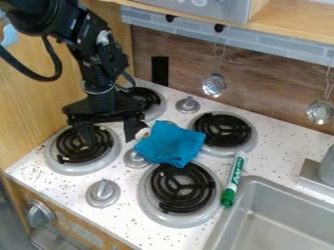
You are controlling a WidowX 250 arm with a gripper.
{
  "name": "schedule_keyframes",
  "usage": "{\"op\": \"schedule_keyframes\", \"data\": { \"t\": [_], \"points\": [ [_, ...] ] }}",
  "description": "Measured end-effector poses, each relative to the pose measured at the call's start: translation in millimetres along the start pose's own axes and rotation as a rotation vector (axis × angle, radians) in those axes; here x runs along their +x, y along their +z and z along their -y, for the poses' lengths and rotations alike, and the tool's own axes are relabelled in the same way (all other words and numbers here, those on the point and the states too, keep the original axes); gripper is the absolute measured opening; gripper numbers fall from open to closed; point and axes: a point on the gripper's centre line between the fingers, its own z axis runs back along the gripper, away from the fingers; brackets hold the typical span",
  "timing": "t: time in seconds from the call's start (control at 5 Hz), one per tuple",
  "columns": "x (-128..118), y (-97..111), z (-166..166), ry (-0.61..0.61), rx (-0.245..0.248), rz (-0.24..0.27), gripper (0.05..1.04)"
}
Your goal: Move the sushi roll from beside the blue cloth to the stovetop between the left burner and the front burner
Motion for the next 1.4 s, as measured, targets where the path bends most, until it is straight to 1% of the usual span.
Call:
{"op": "schedule_keyframes", "data": {
  "t": [0.2,0.4,0.8,1.0,1.2,1.4],
  "points": [
    [-4,-6,-1,-0.003,0.010,-0.022,1.001],
    [4,-9,4,0.052,0.004,-0.010,1.001],
    [17,-16,8,0.132,0.012,0.007,1.001],
    [25,-25,12,0.199,0.013,0.016,1.001],
    [40,-35,6,0.286,0.022,0.037,1.001],
    [51,-46,6,0.346,0.027,0.061,1.001]
  ]
}}
